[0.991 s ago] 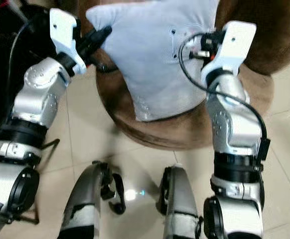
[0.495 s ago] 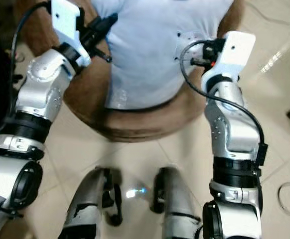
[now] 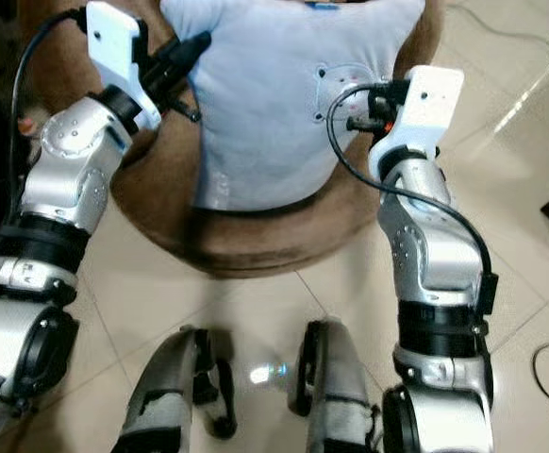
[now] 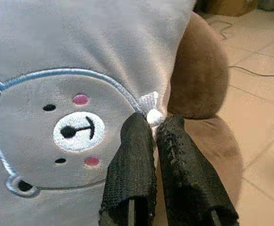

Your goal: Move the pillow to the sofa from floor

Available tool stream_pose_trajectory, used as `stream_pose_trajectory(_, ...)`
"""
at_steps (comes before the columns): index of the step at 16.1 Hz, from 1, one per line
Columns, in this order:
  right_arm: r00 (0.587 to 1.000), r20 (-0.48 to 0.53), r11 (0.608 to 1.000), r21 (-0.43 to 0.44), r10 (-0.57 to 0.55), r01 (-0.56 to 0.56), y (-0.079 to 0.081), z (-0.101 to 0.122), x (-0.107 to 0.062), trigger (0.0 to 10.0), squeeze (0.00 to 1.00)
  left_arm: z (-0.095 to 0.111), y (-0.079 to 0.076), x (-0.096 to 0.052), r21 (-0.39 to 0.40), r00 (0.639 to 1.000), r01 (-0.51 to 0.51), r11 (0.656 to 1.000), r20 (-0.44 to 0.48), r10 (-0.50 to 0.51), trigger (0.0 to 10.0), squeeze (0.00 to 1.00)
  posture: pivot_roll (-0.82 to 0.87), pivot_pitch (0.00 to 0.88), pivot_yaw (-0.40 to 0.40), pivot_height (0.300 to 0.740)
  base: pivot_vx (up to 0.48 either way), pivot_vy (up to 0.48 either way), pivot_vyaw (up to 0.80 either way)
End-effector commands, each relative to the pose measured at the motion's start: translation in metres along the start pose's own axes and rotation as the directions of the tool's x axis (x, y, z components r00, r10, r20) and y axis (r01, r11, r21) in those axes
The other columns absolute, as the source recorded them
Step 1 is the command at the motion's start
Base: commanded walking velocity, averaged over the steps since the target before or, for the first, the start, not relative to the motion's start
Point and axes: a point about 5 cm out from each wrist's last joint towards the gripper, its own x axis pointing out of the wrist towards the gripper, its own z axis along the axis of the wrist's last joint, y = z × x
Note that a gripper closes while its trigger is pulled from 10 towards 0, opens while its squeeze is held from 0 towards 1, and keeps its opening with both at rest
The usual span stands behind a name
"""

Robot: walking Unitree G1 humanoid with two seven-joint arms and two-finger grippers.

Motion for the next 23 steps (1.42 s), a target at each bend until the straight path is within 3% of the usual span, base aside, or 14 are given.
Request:
stream_pose_trajectory(1, 0.999, 0.027, 0.999, -0.001, -0.041, 0.042, -0.007, 0.005, -0.003, 10.0, 0.0, -0.007, 0.011, -0.009, -0.001, 0.999, -0.034, 0.999, -0.036, 0.034, 10.0, 0.0, -0.03, 0.299, 0.045, 0.639, 0.42, 0.0, 0.0)
stream_pose_trajectory(8, 0.999, 0.027, 1.0, -0.001, -0.029, 0.029, -0.006, 0.004, -0.002, 10.0, 0.0, -0.007, 0.012, -0.012, 0.003, 0.999, -0.028, 1.0, -0.036, 0.028, 10.0, 0.0, -0.03, 0.287, 0.041, 0.639, 0.414, 0.0, 0.0)
stream_pose_trajectory(11, 0.999, 0.033, 1.0, 0.0, -0.023, 0.023, -0.005, 0.005, -0.002, 10.0, 0.0, -0.005, 0.014, -0.013, 0.008, 0.999, -0.042, 0.999, -0.028, 0.042, 10.0, 0.0, -0.03, 0.281, 0.042, 0.639, 0.0, 0.0, 0.0)
stream_pose_trajectory(14, 0.996, 0.073, 0.998, -0.038, 0.043, -0.04, -0.006, 0.02, 0.001, 10.0, 0.0, 0.004, 0.008, -0.015, -0.006, 0.998, 0.057, 0.998, -0.026, -0.057, 10.0, 0.0, -0.02, 0.277, 0.044, 0.639, 0.0, 0.0, 0.0)
stream_pose_trajectory(15, 0.989, 0.089, 0.991, -0.07, 0.117, -0.111, -0.007, 0.032, 0.002, 10.0, 0.0, 0.008, 0.001, -0.018, -0.033, 0.985, 0.162, 0.986, -0.051, -0.163, 10.0, 0.0, -0.02, 0.28, 0.044, 0.639, 0.0, 0.0, 0.0)
stream_pose_trajectory(17, 0.983, 0.063, 0.983, -0.075, 0.17, -0.166, -0.013, 0.046, 0.005, 10.0, 0.0, 0.016, -0.002, -0.025, -0.054, 0.962, 0.259, 0.964, -0.079, -0.263, 10.0, 0.0, -0.02, 0.28, 0.042, 0.639, 0.0, 0.0, 0.0)
stream_pose_trajectory(23, 0.948, 0.023, 0.943, -0.117, 0.316, -0.311, -0.015, 0.083, 0.007, 10.0, 0.0, 0.044, 0.012, -0.029, -0.116, 0.945, 0.313, 0.943, -0.058, -0.321, 10.0, 0.0, -0.02, 0.286, 0.044, 0.639, 0.0, 0.0, 0.0)
